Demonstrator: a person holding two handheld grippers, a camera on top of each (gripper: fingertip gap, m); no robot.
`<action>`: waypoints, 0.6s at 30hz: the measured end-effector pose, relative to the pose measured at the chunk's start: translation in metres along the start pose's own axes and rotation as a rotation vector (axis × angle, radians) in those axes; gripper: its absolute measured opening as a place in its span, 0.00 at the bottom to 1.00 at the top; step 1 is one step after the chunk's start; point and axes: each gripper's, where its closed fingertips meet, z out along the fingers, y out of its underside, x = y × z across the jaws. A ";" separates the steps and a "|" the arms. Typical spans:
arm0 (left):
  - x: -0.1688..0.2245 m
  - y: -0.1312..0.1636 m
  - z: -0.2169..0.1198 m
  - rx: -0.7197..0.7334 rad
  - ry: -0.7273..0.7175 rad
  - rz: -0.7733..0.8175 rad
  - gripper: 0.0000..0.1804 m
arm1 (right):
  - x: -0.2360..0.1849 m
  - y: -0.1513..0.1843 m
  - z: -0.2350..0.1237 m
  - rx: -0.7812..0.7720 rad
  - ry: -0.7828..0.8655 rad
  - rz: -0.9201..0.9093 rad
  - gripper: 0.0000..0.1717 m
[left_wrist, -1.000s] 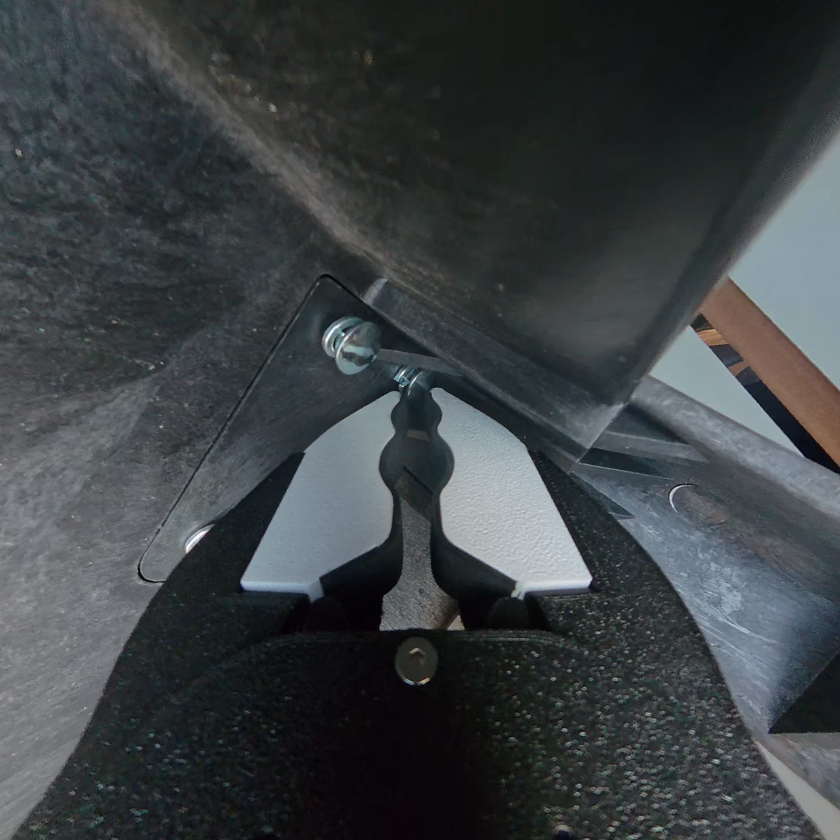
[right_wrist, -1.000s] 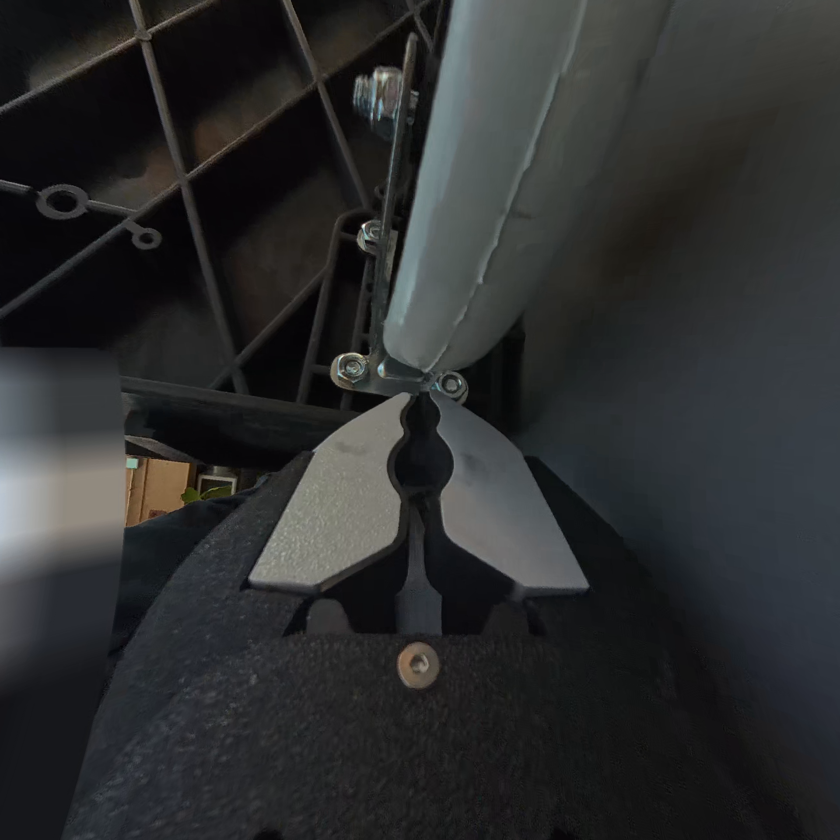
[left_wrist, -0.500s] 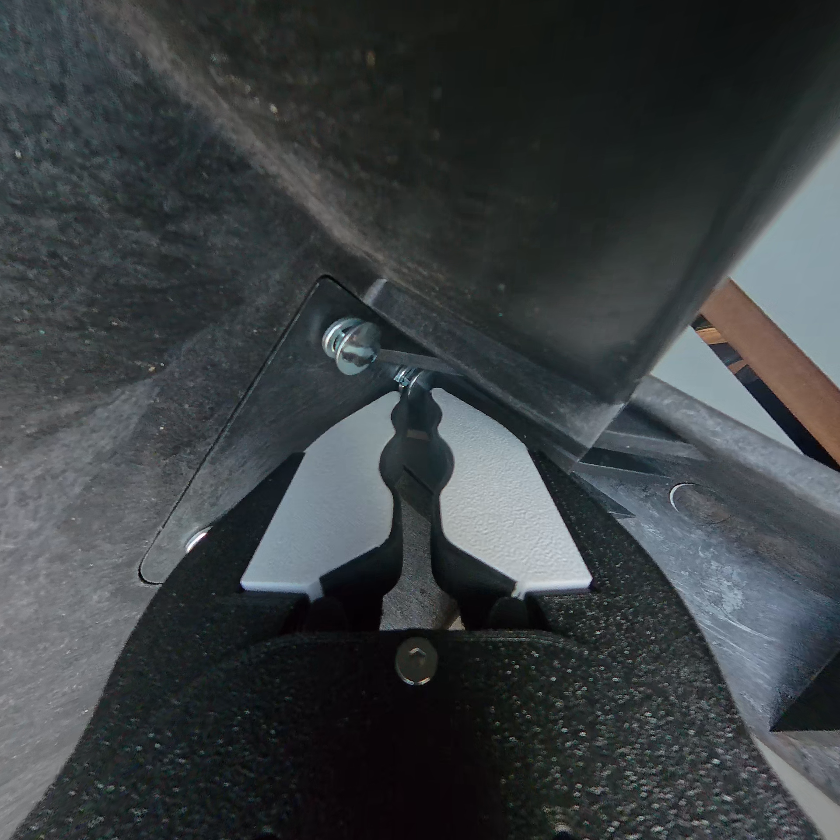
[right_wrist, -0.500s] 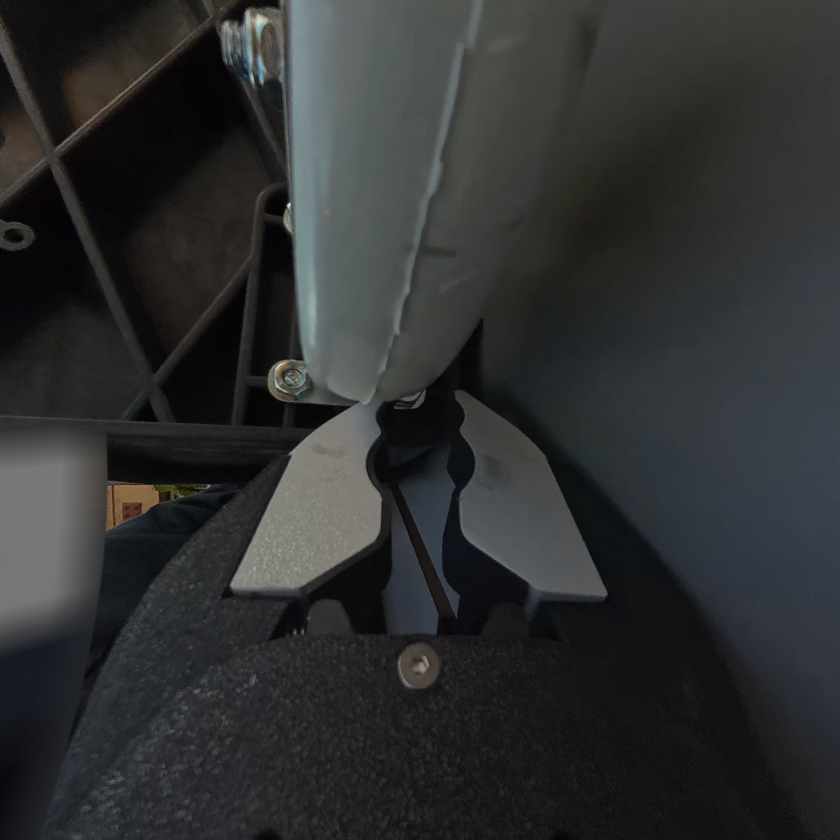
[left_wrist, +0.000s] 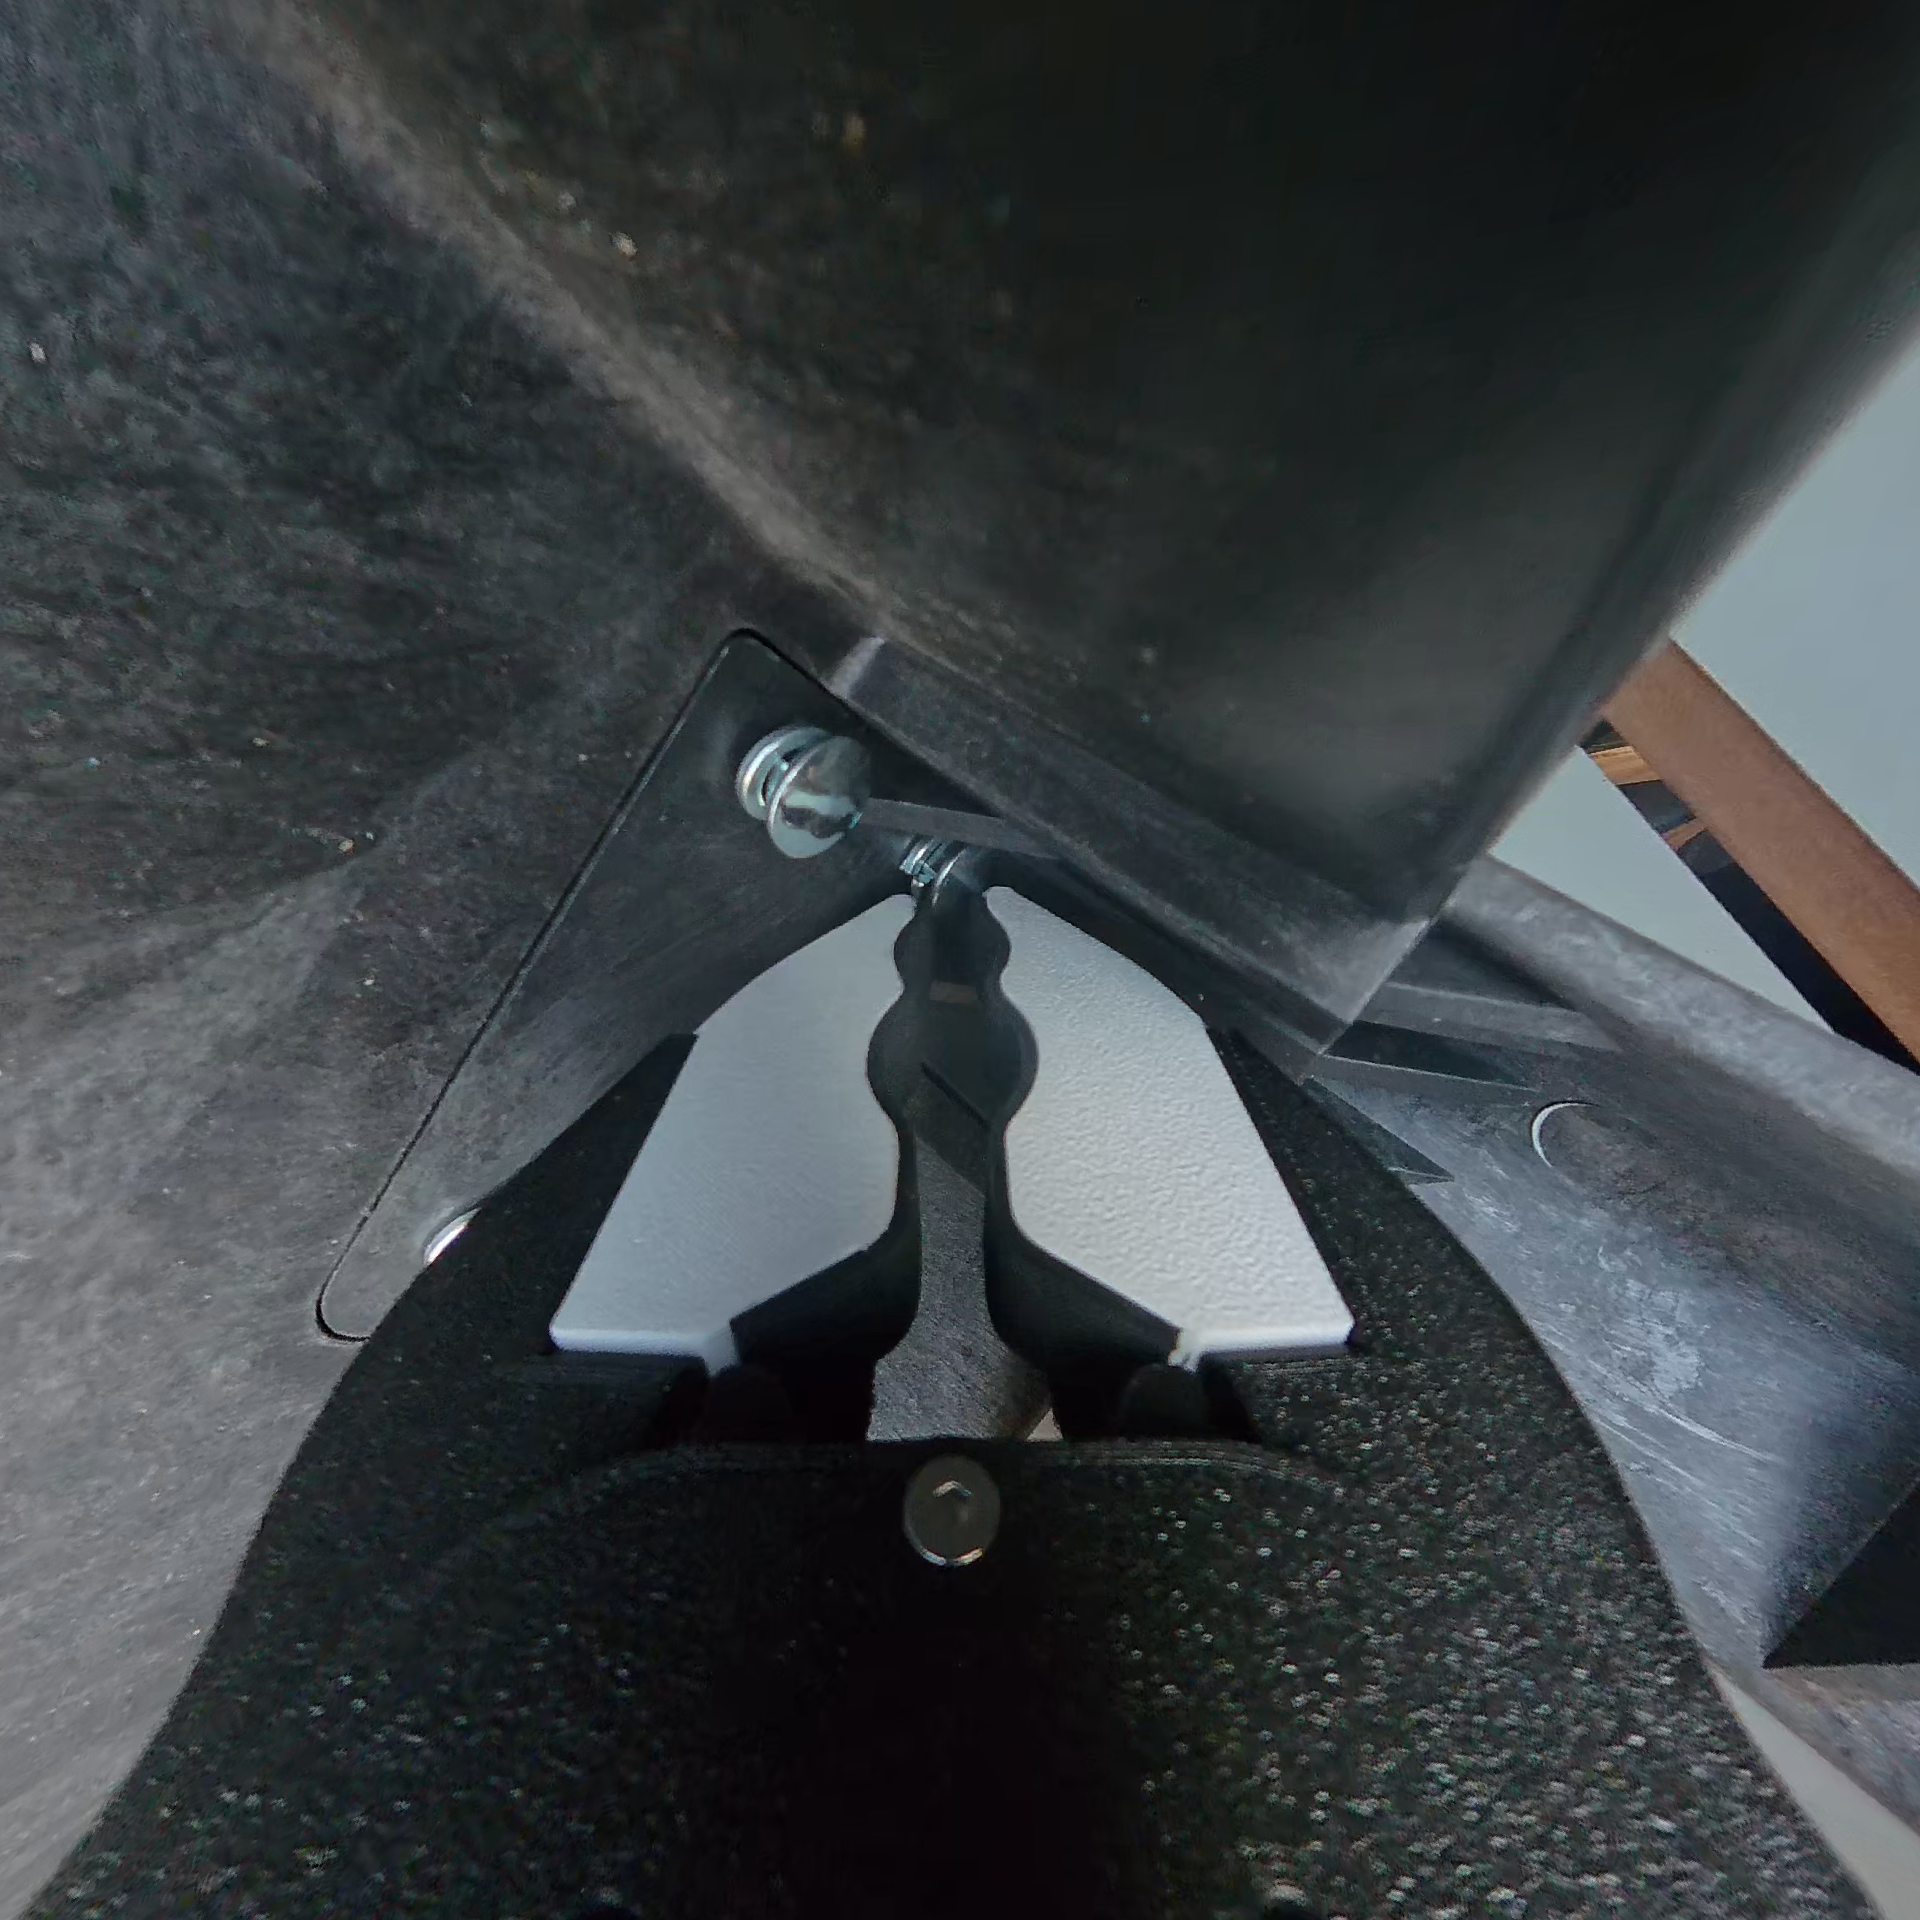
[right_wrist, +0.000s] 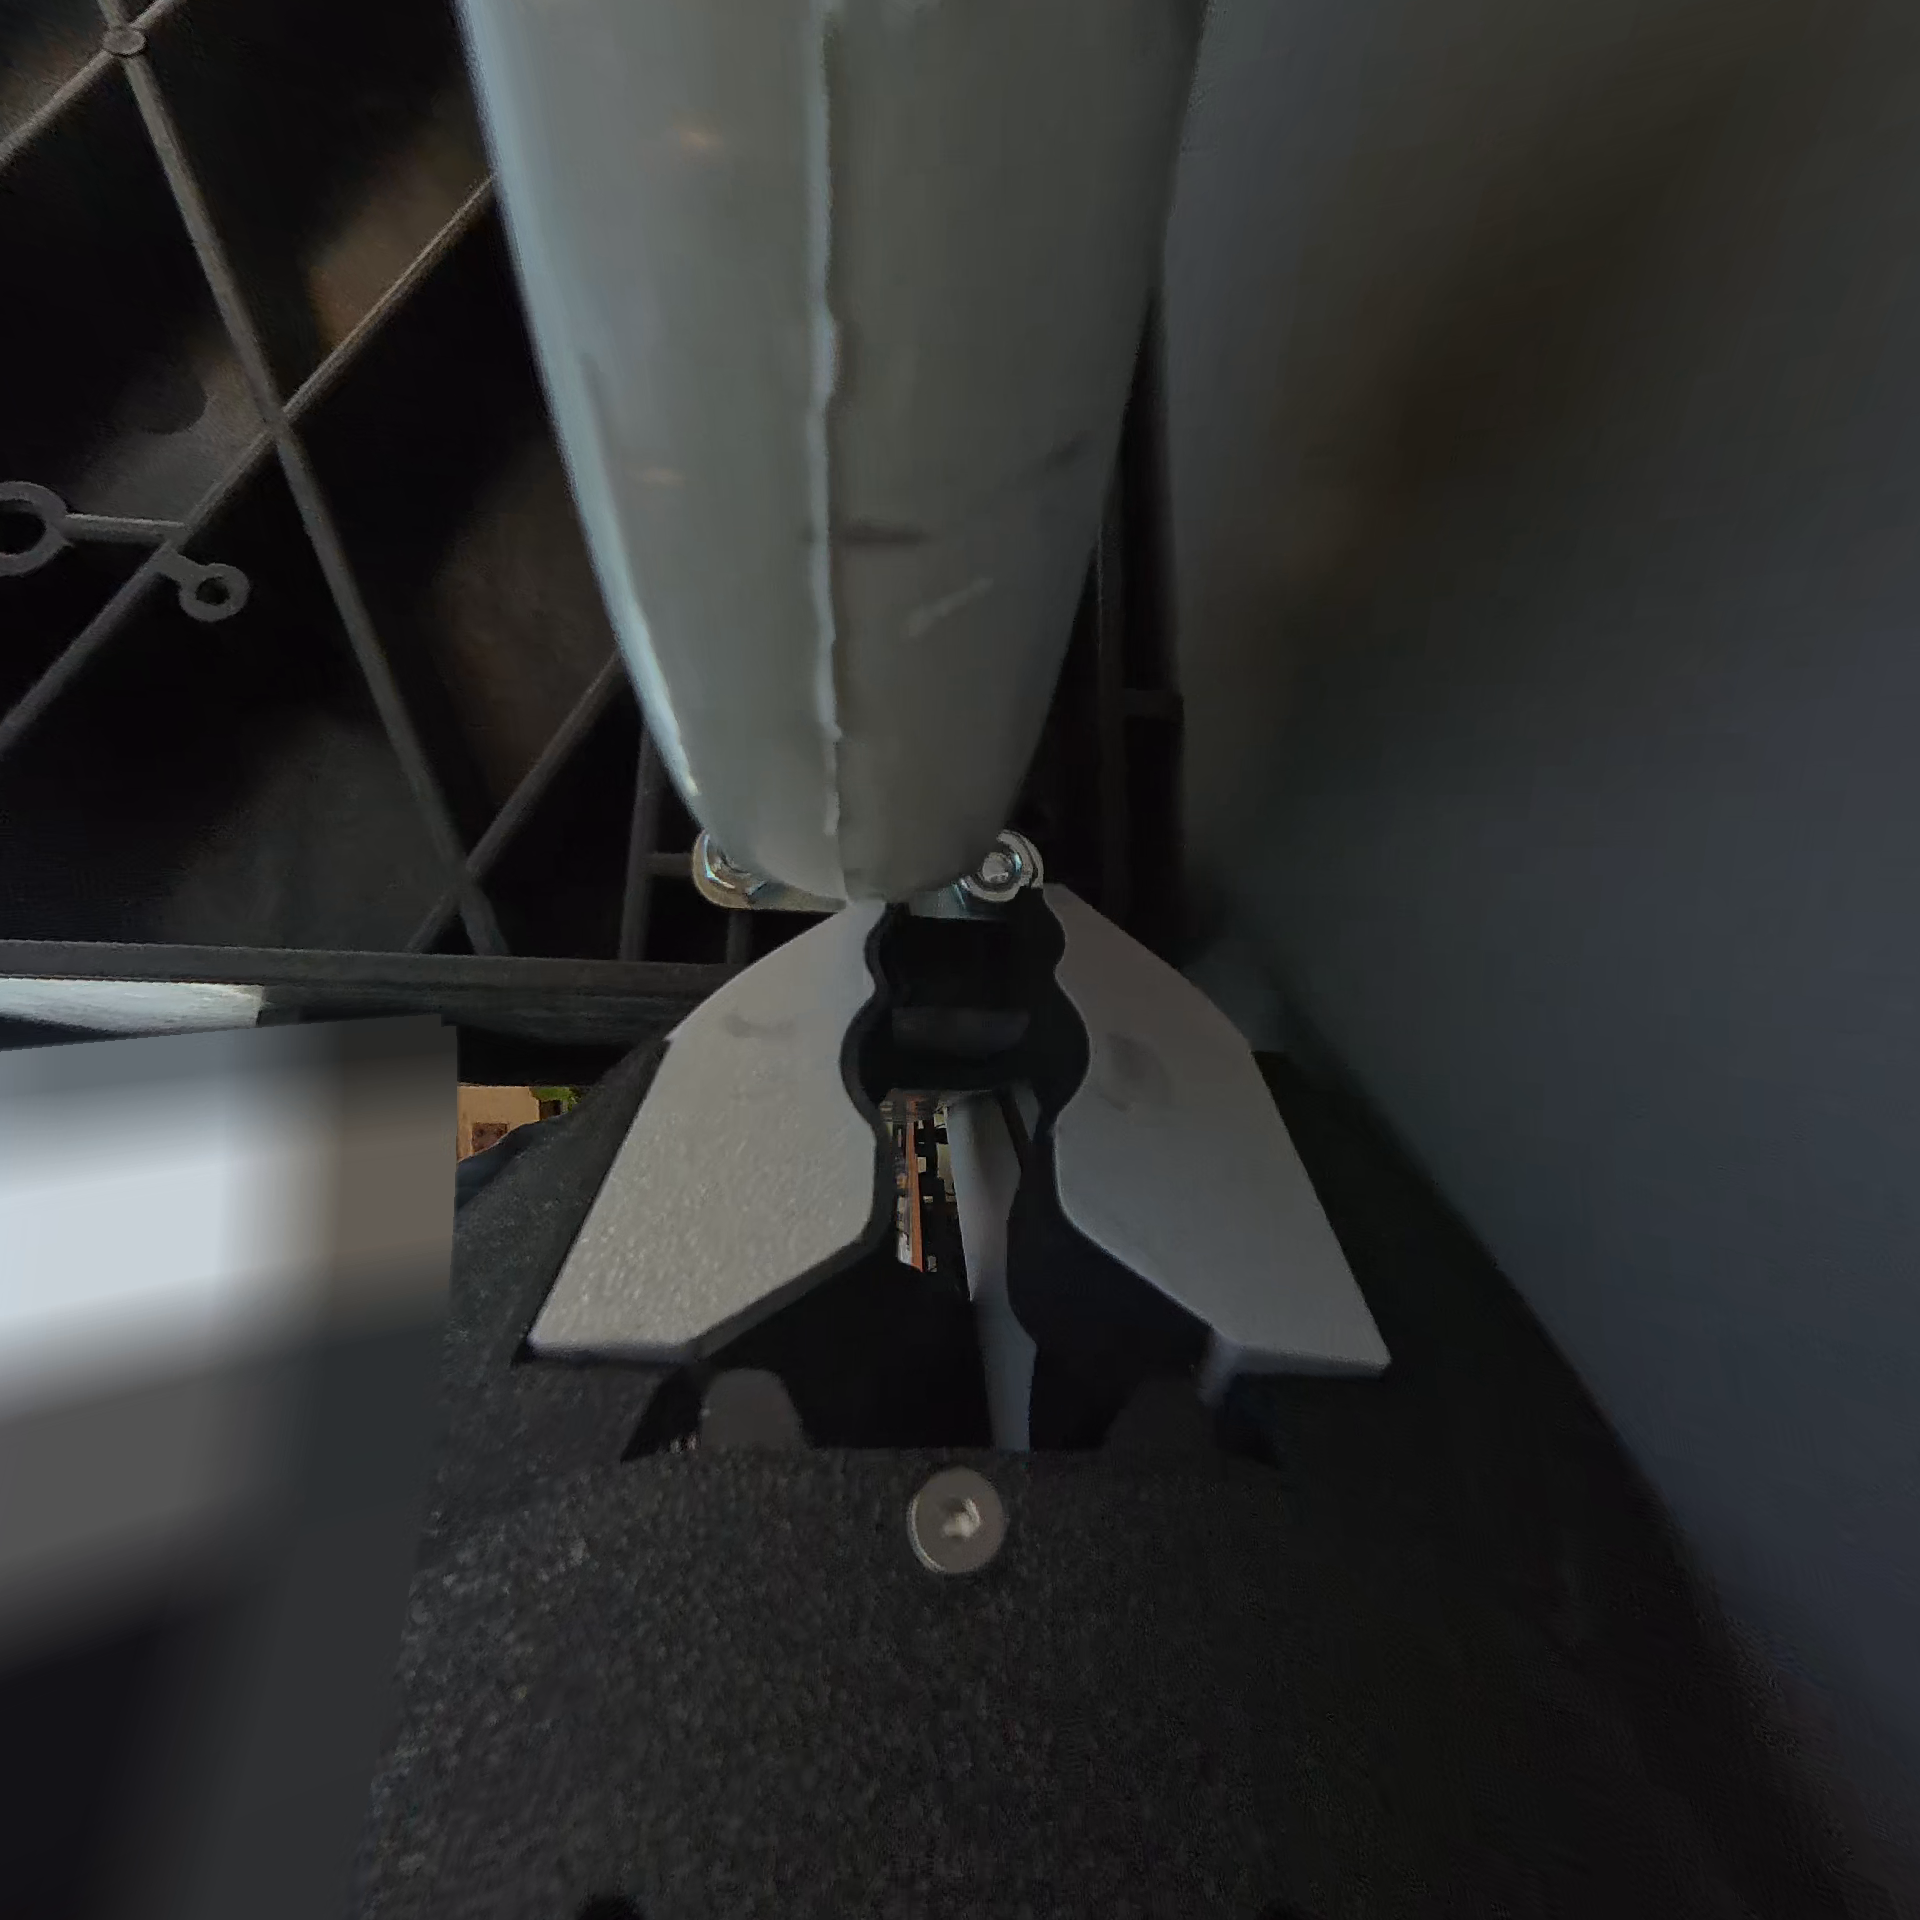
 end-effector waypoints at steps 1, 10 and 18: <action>0.000 0.000 0.000 0.000 0.001 0.001 0.04 | -0.001 0.001 0.000 -0.003 -0.008 -0.008 0.13; 0.000 0.000 0.000 0.000 0.002 -0.001 0.04 | 0.000 0.002 -0.001 0.013 0.019 -0.044 0.11; 0.000 0.000 0.000 0.000 0.001 0.001 0.04 | -0.027 0.000 -0.001 0.043 -0.133 -0.116 0.00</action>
